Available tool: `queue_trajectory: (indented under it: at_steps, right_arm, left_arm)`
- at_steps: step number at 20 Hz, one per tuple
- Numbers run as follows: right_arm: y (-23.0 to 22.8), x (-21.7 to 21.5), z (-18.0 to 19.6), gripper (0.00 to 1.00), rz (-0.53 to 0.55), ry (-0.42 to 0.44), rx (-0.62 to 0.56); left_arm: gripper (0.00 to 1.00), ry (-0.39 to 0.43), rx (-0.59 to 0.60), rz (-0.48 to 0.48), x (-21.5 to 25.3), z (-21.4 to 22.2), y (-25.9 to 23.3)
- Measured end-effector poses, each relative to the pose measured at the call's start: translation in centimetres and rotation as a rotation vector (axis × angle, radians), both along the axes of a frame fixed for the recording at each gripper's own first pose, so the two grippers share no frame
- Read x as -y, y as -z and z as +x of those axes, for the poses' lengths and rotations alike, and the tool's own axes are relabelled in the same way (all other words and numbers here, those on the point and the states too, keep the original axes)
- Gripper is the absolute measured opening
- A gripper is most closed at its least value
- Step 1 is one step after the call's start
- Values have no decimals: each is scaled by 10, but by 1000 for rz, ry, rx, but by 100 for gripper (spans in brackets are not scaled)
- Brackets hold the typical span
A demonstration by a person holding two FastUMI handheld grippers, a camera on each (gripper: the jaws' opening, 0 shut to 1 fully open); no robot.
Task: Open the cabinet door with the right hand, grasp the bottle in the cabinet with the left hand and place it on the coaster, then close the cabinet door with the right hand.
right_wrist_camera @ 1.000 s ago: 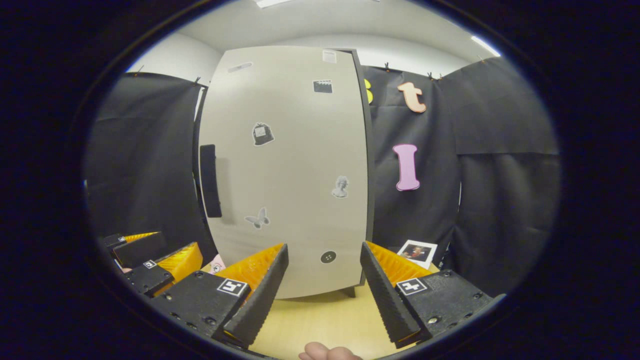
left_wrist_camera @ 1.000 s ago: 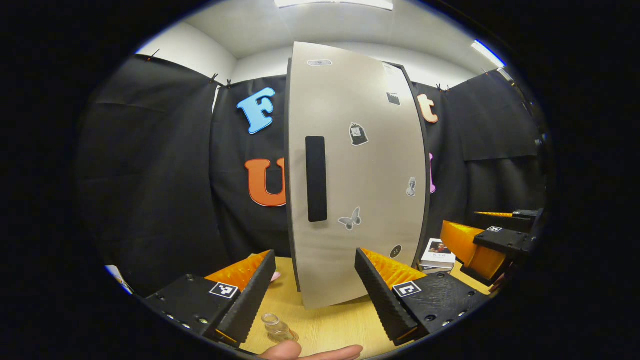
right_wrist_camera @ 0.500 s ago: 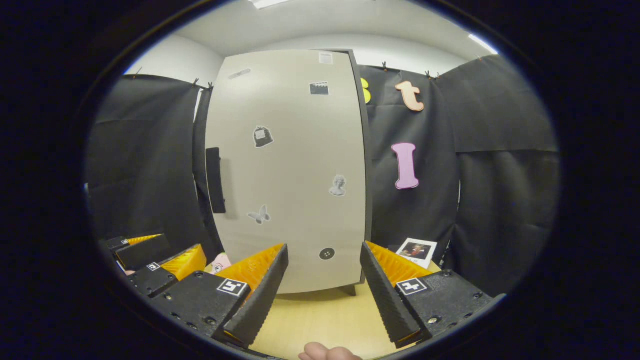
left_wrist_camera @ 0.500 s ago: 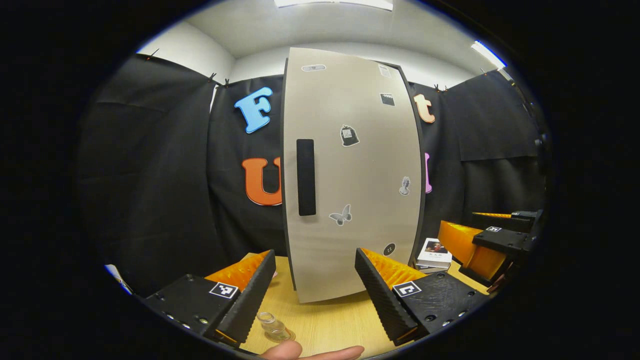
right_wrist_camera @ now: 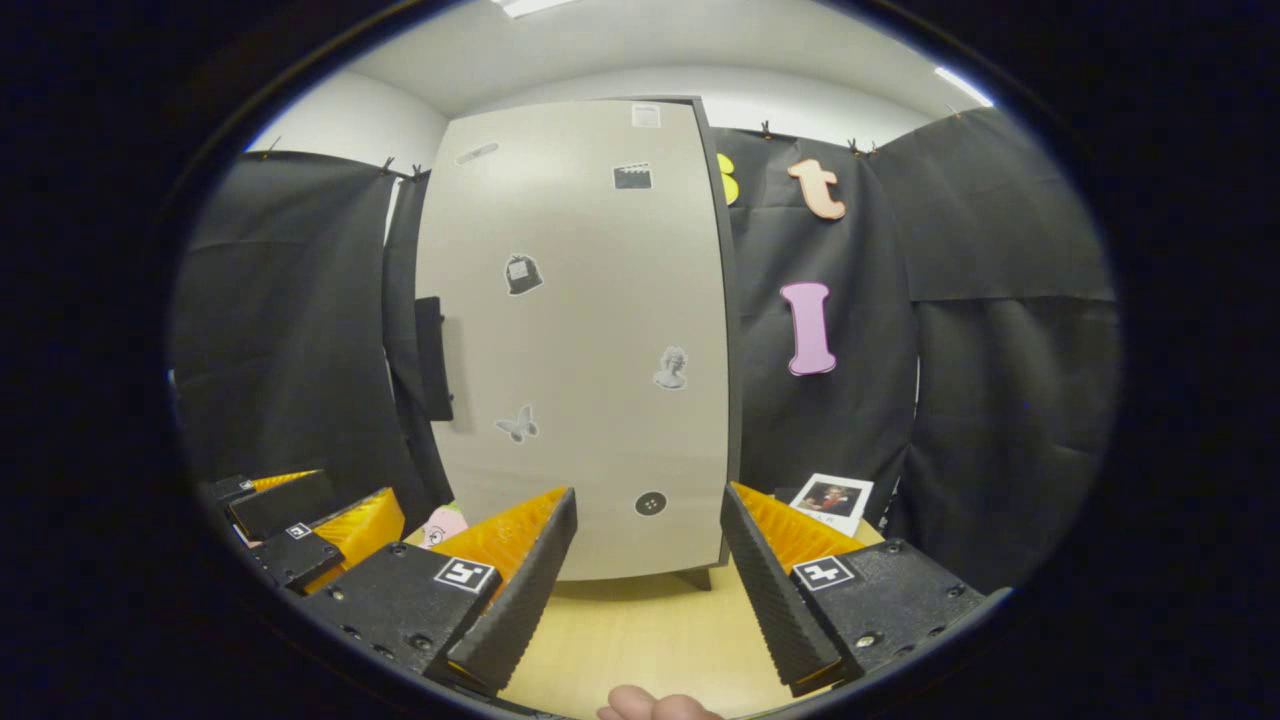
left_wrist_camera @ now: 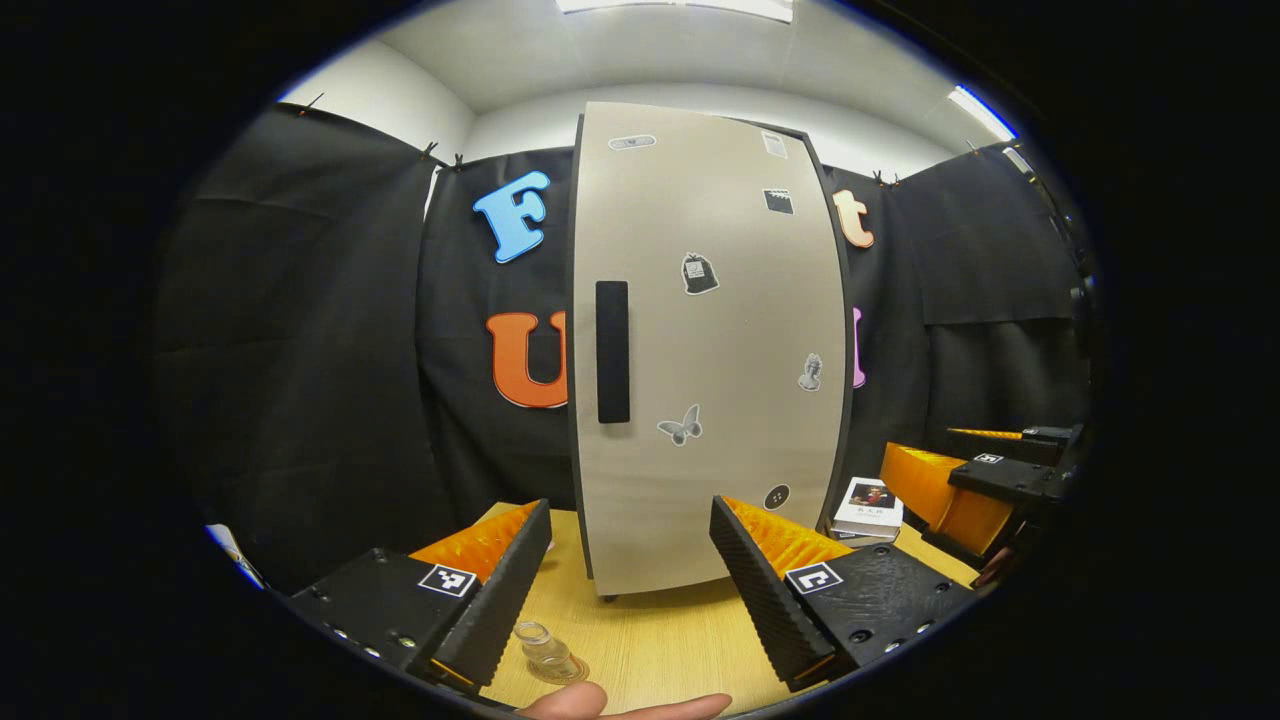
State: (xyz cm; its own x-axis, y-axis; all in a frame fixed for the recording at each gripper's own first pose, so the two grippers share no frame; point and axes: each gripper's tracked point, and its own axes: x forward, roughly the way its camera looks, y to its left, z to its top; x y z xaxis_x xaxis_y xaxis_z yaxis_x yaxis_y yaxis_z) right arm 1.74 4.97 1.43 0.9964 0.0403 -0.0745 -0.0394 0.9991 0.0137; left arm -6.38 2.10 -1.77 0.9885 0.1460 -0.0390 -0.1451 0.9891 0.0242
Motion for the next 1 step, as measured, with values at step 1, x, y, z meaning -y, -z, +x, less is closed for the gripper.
queue_trajectory:
  at_steps: [1]
  right_arm:
    - [-1,-1,0,94,-2,-6,1]
  left_arm:
    - [96,1,0,1,0,0,0]
